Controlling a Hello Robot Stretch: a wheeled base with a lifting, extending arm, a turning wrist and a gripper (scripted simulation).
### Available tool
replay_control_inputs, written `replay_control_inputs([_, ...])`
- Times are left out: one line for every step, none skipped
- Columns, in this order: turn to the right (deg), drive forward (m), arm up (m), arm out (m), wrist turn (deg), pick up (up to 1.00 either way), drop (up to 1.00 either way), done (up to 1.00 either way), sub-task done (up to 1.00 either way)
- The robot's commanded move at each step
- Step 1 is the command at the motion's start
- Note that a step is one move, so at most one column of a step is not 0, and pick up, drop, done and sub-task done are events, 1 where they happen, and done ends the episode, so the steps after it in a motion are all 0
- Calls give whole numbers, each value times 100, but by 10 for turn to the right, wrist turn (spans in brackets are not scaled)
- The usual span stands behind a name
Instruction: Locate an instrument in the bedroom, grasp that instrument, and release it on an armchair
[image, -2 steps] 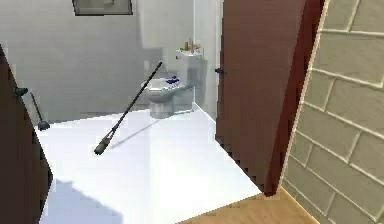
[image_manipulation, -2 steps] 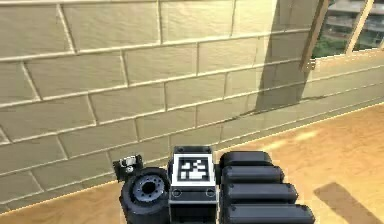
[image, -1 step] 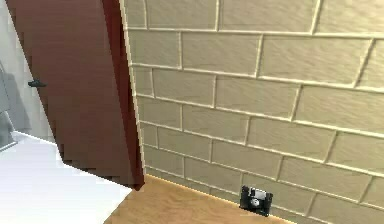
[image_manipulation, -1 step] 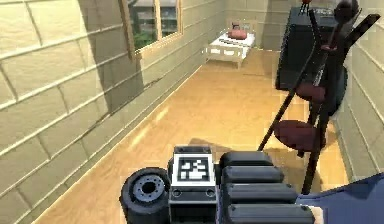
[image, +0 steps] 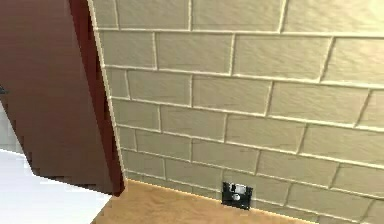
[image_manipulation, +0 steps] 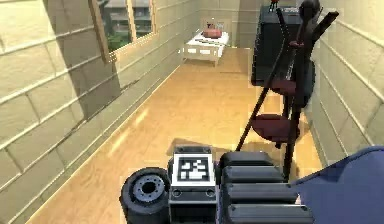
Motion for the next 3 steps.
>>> replay_control_inputs([-450,0,0,0,0,0,0,0,0])
replay_control_inputs([-450,0,0,0,0,0,0,0,0])
replay_control_inputs([-450,0,0,0,0,0,0,0,0])
